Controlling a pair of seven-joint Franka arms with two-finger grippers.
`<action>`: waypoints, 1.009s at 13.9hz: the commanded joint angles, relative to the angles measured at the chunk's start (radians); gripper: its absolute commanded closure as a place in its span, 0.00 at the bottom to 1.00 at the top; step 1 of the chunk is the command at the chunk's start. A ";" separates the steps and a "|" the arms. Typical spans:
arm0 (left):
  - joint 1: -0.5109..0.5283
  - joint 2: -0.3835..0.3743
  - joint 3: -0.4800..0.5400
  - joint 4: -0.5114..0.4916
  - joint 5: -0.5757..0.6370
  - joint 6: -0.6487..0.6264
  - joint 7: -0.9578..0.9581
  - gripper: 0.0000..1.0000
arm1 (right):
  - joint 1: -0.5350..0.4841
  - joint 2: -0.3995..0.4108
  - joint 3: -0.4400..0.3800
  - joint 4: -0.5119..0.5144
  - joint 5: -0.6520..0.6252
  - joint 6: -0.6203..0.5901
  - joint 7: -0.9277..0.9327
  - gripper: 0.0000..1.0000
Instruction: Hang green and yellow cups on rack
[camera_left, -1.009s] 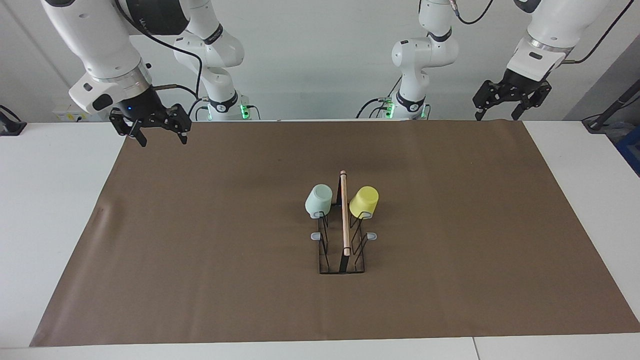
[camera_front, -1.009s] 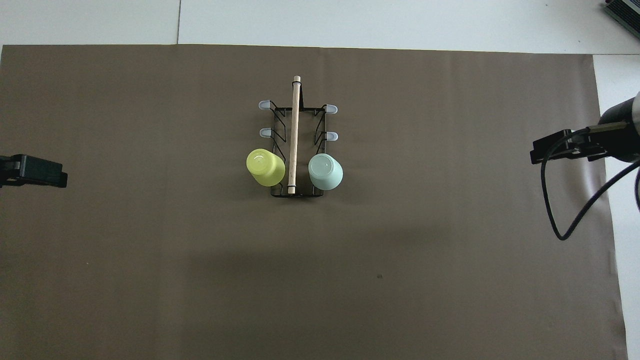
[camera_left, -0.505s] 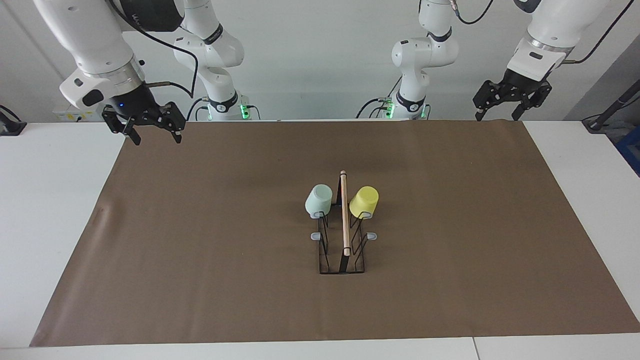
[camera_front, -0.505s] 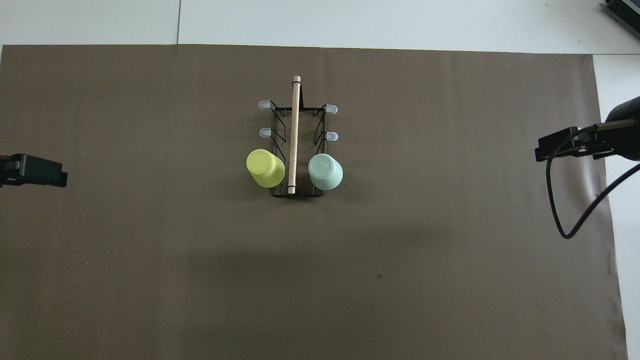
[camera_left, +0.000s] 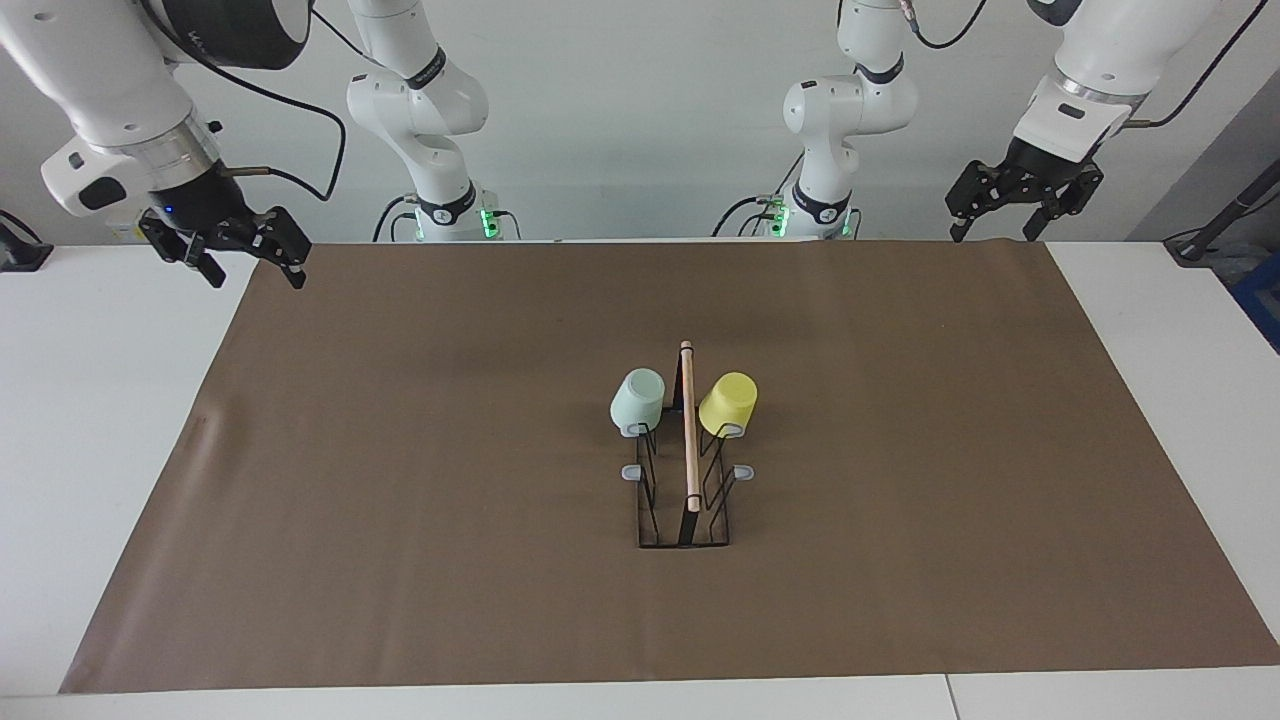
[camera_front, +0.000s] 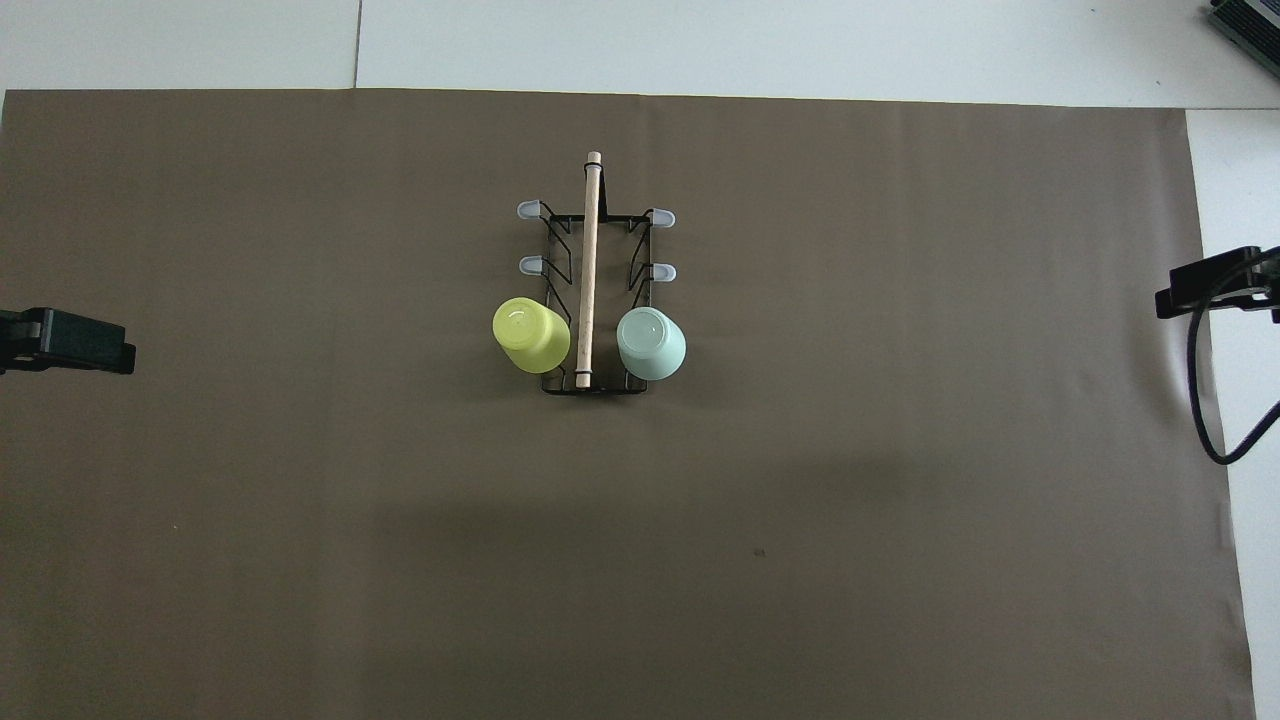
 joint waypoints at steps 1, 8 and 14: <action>0.020 -0.029 -0.008 -0.034 -0.017 0.017 0.016 0.00 | -0.007 -0.011 -0.003 0.001 -0.003 0.002 -0.017 0.00; 0.046 -0.035 0.003 -0.031 -0.020 -0.039 0.123 0.00 | -0.005 -0.011 -0.007 0.001 -0.004 0.004 -0.019 0.00; 0.046 -0.038 0.001 -0.041 -0.018 -0.037 0.134 0.00 | -0.005 -0.011 -0.003 0.001 -0.004 0.004 -0.019 0.00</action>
